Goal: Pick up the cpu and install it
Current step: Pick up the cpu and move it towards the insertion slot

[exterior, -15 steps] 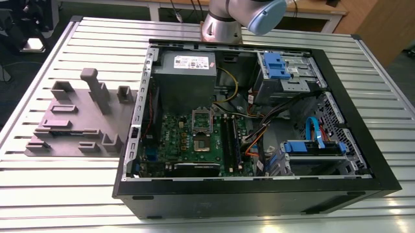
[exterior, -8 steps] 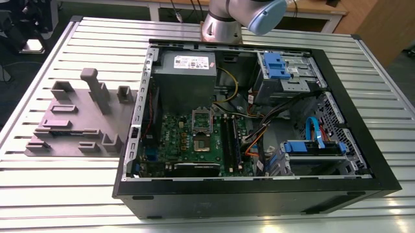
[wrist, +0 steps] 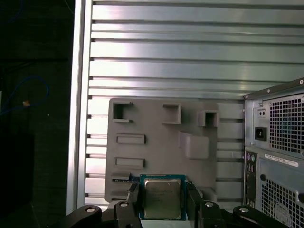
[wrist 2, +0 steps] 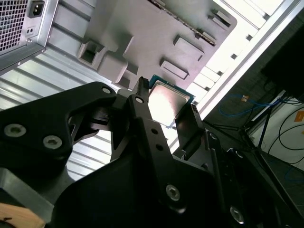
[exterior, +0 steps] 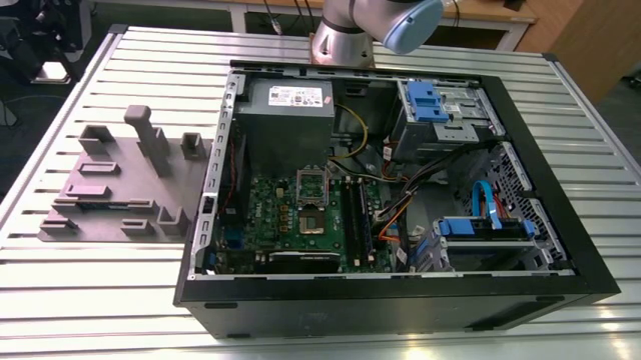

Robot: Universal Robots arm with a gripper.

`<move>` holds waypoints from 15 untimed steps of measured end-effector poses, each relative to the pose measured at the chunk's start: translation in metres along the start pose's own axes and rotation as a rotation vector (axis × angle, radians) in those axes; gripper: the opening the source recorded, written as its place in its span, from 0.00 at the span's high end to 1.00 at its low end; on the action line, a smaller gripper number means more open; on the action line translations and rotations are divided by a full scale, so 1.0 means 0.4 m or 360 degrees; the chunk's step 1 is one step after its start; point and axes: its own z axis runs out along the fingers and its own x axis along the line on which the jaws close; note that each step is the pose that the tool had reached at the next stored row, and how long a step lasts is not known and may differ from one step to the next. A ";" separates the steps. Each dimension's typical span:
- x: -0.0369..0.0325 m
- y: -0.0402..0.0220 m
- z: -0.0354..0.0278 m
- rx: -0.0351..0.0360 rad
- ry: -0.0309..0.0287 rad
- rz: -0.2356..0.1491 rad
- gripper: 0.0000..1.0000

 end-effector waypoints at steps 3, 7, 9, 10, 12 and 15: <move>-0.003 -0.001 0.000 0.0000 0.00000 0.0000 0.53; -0.006 -0.001 0.000 0.0000 0.00000 0.0000 0.53; -0.007 -0.001 0.000 0.0000 -0.00001 0.0000 0.53; -0.007 -0.001 0.000 0.0000 0.00000 0.0000 0.53; -0.009 -0.001 0.000 0.0000 0.00001 0.0000 0.53; -0.011 -0.001 0.000 0.0000 0.00001 0.0000 0.53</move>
